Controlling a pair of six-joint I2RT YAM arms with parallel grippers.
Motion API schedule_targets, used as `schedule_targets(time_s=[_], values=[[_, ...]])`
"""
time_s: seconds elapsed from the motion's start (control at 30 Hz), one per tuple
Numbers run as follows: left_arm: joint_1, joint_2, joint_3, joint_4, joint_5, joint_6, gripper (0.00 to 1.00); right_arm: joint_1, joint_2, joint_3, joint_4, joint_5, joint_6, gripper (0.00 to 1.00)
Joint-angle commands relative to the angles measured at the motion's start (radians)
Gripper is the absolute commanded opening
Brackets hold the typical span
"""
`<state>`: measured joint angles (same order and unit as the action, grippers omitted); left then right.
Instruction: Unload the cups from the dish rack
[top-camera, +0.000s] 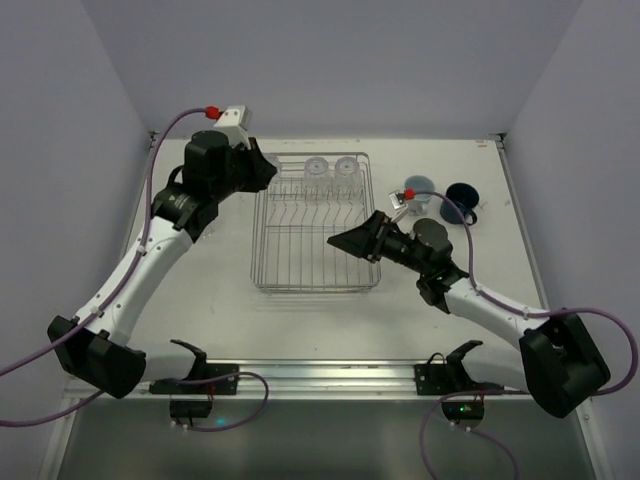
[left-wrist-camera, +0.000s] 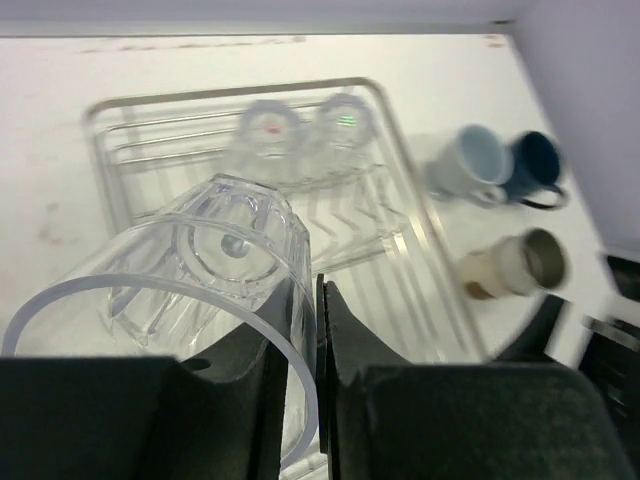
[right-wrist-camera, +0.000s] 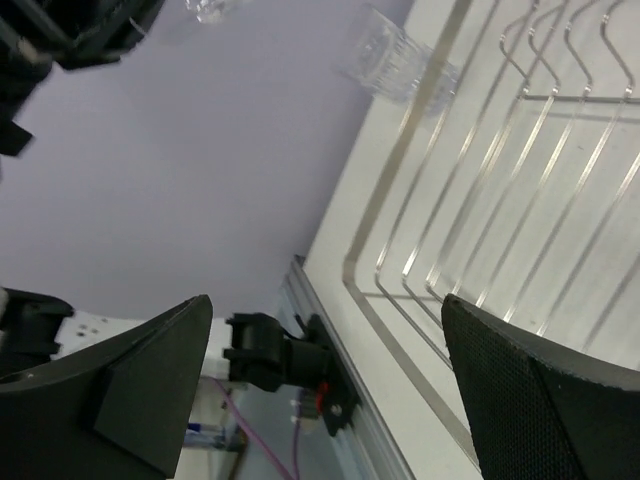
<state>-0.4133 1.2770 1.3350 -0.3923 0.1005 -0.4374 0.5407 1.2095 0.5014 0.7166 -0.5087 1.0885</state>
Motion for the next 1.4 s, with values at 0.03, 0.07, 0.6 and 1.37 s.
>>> schedule_targets(time_s=[0.03, 0.07, 0.6, 1.37], values=[[0.071, 0.062, 0.113, -0.281, -0.311, 0.153, 0.0, -0.004, -0.105, 0.091, -0.293, 0.061, -0.243, 0.99], [0.123, 0.083, 0.119, -0.298, -0.314, 0.173, 0.0, -0.004, -0.117, 0.101, -0.327, 0.084, -0.266, 0.99], [0.309, 0.335, 0.343, -0.514, -0.352, 0.221, 0.0, -0.002, -0.26, 0.126, -0.516, 0.09, -0.397, 0.99], [0.349, 0.446, 0.32, -0.514, -0.317, 0.236, 0.01, -0.004, -0.211, 0.131, -0.503, 0.082, -0.398, 0.99]])
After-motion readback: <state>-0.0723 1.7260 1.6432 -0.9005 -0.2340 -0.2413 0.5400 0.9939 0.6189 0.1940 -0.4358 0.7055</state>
